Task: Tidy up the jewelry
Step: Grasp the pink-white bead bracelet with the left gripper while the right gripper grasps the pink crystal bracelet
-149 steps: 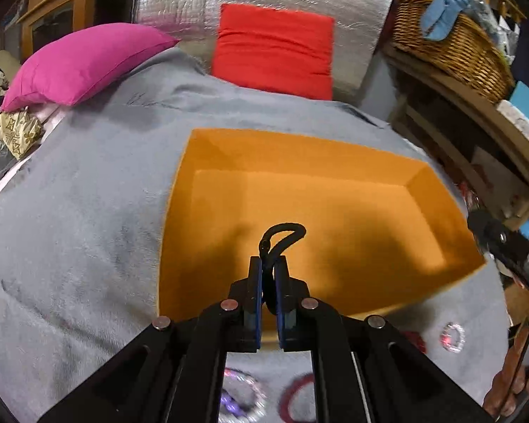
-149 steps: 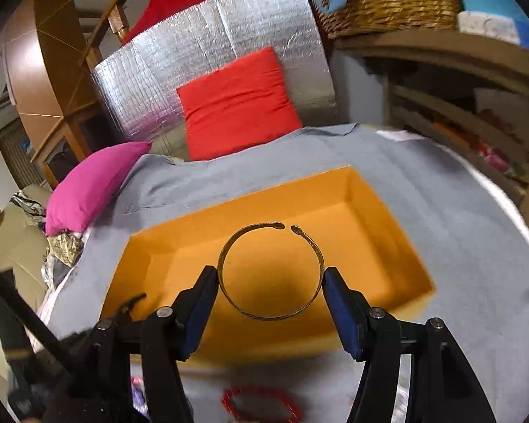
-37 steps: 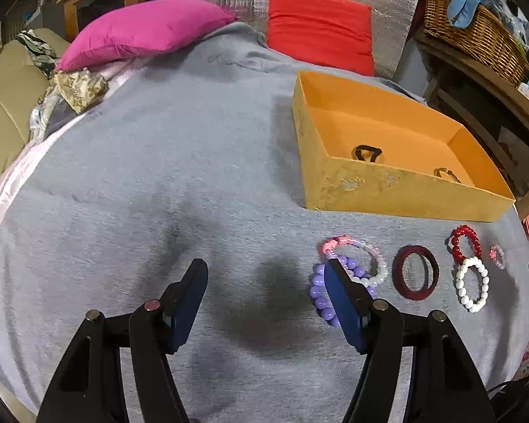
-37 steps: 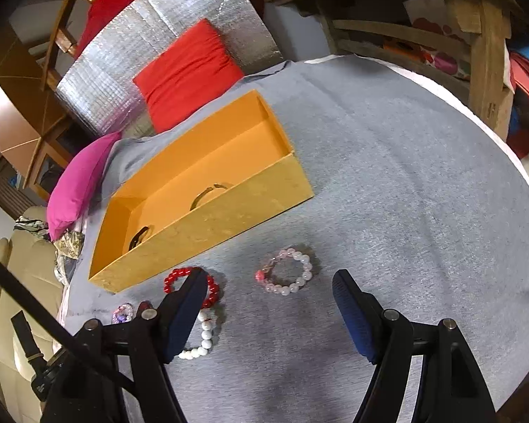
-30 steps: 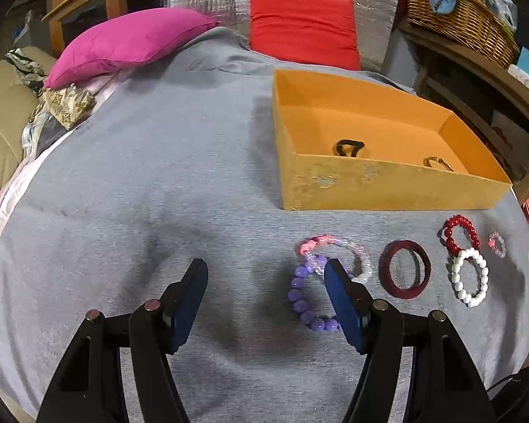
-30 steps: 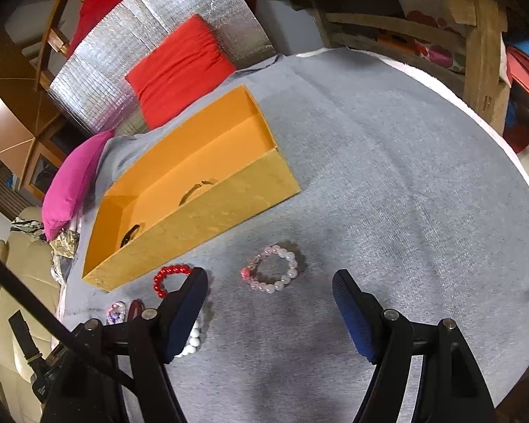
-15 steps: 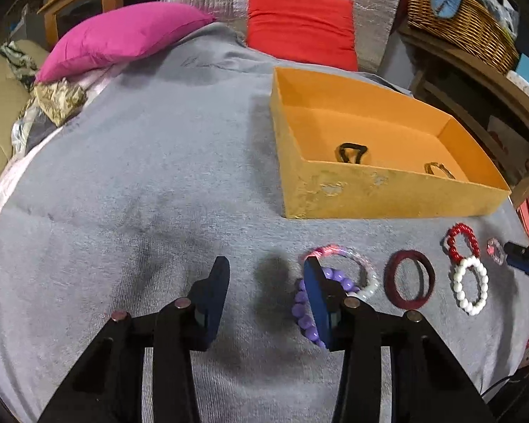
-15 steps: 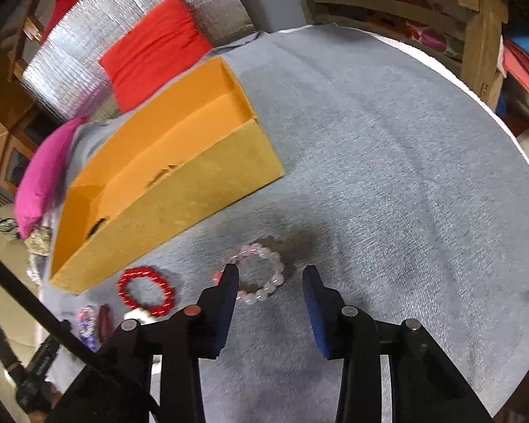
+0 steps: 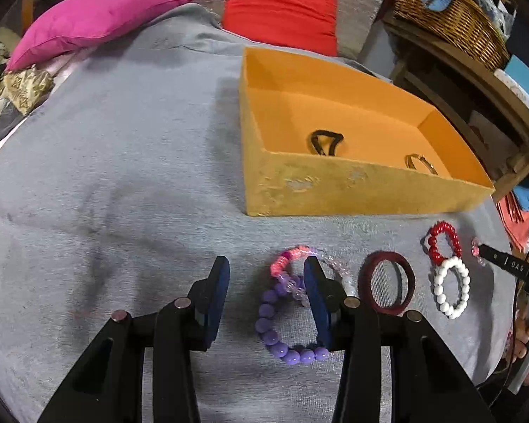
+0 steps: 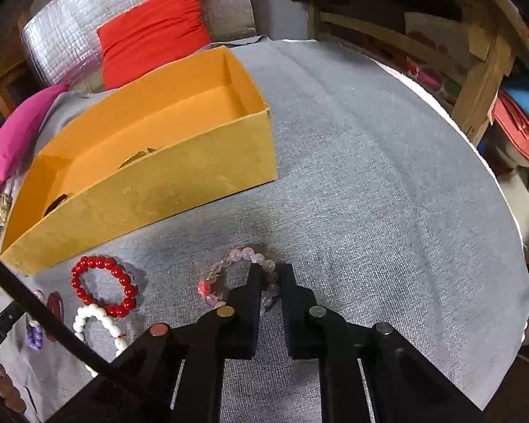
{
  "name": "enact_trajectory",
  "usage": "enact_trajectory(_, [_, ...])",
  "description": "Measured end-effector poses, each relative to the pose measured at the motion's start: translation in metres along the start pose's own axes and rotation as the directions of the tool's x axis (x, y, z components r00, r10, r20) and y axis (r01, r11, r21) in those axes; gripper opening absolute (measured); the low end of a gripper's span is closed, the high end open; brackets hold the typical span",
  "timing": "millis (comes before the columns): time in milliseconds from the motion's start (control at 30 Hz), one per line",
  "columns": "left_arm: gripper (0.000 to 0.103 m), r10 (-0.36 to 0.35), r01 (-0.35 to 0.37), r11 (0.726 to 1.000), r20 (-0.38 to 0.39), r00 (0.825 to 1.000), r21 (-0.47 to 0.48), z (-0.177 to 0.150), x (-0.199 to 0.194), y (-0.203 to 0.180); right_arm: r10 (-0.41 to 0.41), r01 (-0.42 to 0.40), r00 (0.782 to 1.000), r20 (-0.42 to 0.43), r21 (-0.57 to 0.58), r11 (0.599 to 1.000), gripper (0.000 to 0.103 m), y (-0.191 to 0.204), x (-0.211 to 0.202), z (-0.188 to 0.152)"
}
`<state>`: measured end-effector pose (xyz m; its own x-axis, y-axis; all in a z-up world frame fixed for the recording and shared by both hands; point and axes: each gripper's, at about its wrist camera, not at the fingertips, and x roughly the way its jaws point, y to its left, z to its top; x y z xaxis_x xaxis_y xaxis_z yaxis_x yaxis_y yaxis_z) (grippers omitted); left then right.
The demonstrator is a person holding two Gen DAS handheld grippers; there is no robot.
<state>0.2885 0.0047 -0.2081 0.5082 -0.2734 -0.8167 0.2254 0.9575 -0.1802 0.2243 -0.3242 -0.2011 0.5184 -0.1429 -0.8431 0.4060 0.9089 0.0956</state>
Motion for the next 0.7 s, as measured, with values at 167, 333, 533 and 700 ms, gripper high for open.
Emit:
enact_trajectory(167, [0.041, -0.028, 0.029, 0.999, -0.025, 0.999, 0.035, -0.003, 0.006, -0.010, 0.013, -0.013, 1.000, -0.002, 0.008, 1.000, 0.011, 0.006, -0.001, -0.005])
enact_trajectory(333, [0.021, -0.040, 0.041, 0.998, -0.022, 0.999, 0.057, -0.003, 0.007, -0.016, 0.019, -0.019, 1.000, -0.006, 0.016, 1.000, 0.011, 0.001, -0.003, -0.005])
enact_trajectory(533, [0.007, -0.055, 0.055, 0.996, -0.008, 0.998, 0.069, -0.001, 0.005, -0.020, 0.044, -0.043, 0.999, -0.003, 0.036, 0.998, 0.011, -0.005, -0.004, -0.002])
enact_trajectory(700, [0.007, -0.082, 0.079, 0.993, 0.034, 0.996, 0.083, 0.001, -0.004, -0.026, 0.088, -0.090, 0.995, 0.038, 0.040, 0.995, 0.010, -0.010, -0.013, 0.000])
